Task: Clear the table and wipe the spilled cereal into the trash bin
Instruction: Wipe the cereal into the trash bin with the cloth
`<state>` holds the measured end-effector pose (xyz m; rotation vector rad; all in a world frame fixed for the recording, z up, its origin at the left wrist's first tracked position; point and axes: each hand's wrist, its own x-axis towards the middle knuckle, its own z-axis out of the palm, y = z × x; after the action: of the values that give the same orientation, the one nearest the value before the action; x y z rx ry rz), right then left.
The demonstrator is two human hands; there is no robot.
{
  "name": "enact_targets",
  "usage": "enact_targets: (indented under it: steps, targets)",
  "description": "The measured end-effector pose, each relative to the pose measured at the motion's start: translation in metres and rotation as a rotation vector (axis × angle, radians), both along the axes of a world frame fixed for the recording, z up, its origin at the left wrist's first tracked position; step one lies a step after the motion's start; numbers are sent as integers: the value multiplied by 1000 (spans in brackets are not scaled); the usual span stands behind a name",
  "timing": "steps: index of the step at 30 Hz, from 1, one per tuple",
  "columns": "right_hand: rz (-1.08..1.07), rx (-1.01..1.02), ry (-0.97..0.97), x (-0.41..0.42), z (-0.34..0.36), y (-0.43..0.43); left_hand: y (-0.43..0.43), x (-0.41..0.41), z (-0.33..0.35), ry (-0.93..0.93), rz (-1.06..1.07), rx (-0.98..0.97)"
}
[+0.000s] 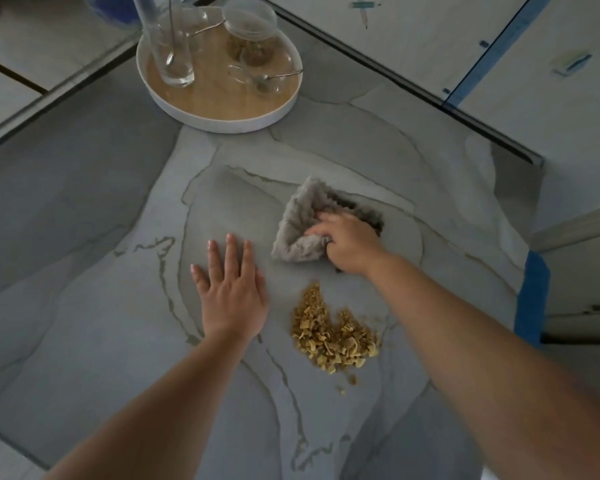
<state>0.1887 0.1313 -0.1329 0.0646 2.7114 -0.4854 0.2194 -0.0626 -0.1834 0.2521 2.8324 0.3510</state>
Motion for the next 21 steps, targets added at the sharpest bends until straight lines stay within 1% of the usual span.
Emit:
enact_targets:
  steps: [4, 6, 8, 10, 13, 15, 17, 19, 21]
  targets:
    - [213, 16, -52, 49, 14, -19, -1, -1, 0, -15, -4, -22]
    - [286, -5, -77, 69, 14, -18, -1, -2, 1, -8, 7, -6]
    - [314, -46, -91, 87, 17, -13, -1, -2, 1, -5, 5, -3]
    - [215, -121, -34, 103, 26, -10, -3, -1, 1, -6, 0, -1]
    - [-99, -225, 209, 113, 44, 6, -4, 0, 2, -4, 9, 14]
    - [-225, -214, 378, 108, 56, 24, -1, 1, 3, 2, 8, 15]
    - [-283, -173, 467, 96, 61, 43, 1, 1, 3, 5, 8, 14]
    - [-307, -61, 457, 79, 57, 63, 1, 1, 3, 8, 6, 8]
    - [-325, 94, 315, 63, 41, 85, 1, 1, 2, 11, 6, -2]
